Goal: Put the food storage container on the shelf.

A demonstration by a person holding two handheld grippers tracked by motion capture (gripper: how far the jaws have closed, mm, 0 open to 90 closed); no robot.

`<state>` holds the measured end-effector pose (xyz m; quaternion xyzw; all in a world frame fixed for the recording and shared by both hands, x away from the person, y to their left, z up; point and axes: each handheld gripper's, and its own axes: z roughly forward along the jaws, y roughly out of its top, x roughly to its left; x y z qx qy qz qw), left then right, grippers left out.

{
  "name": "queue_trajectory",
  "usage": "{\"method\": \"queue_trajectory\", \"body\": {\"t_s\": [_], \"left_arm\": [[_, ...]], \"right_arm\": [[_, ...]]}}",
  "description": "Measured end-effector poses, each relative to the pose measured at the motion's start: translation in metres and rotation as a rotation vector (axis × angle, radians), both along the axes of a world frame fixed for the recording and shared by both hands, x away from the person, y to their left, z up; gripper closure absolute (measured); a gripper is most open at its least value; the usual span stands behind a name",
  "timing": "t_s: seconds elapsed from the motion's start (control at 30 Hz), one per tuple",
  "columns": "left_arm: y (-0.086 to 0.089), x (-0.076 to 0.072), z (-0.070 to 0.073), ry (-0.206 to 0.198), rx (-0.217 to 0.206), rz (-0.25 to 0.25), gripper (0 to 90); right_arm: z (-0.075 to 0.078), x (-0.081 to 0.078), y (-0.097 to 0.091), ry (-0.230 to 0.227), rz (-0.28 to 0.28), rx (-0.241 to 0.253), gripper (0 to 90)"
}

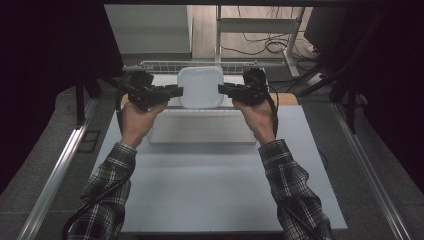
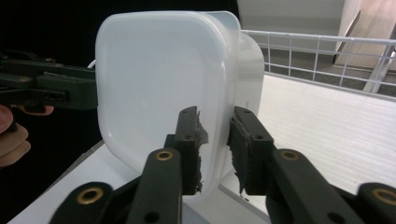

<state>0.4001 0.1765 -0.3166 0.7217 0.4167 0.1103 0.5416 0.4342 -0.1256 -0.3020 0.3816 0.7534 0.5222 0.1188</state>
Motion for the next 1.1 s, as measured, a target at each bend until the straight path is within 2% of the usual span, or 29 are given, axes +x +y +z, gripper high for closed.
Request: {"method": "queue_trajectory", "body": {"t_s": [0.2, 0.3, 0.43, 0.63, 0.8, 0.97, 1.1], "left_arm": [[-0.003, 0.004, 0.001, -0.005, 0.0, 0.013, 64.2], [-0.004, 0.007, 0.0, 0.005, 0.006, 0.025, 62.6], [-0.006, 0.011, -0.001, 0.015, 0.013, 0.039, 56.0], [-0.008, 0.017, -0.003, 0.031, 0.037, 0.054, 56.5], [-0.007, 0.022, -0.004, 0.052, 0.019, 0.052, 56.5], [-0.007, 0.025, -0.003, 0.057, 0.022, 0.082, 51.7], [-0.005, 0.031, -0.003, 0.064, 0.011, 0.082, 47.9]], "right_arm": [[0.001, 0.004, 0.003, -0.007, -0.011, -0.01, 66.5], [0.001, 0.006, 0.004, -0.005, -0.009, -0.01, 65.4], [0.001, 0.01, 0.009, -0.005, -0.009, -0.031, 62.1], [0.001, 0.014, 0.013, -0.004, -0.013, -0.041, 57.9], [0.0, 0.018, 0.012, 0.004, -0.013, -0.034, 54.5], [-0.001, 0.02, 0.013, -0.008, -0.035, -0.053, 51.0], [-0.002, 0.024, 0.014, -0.017, -0.055, -0.051, 48.8]]}}
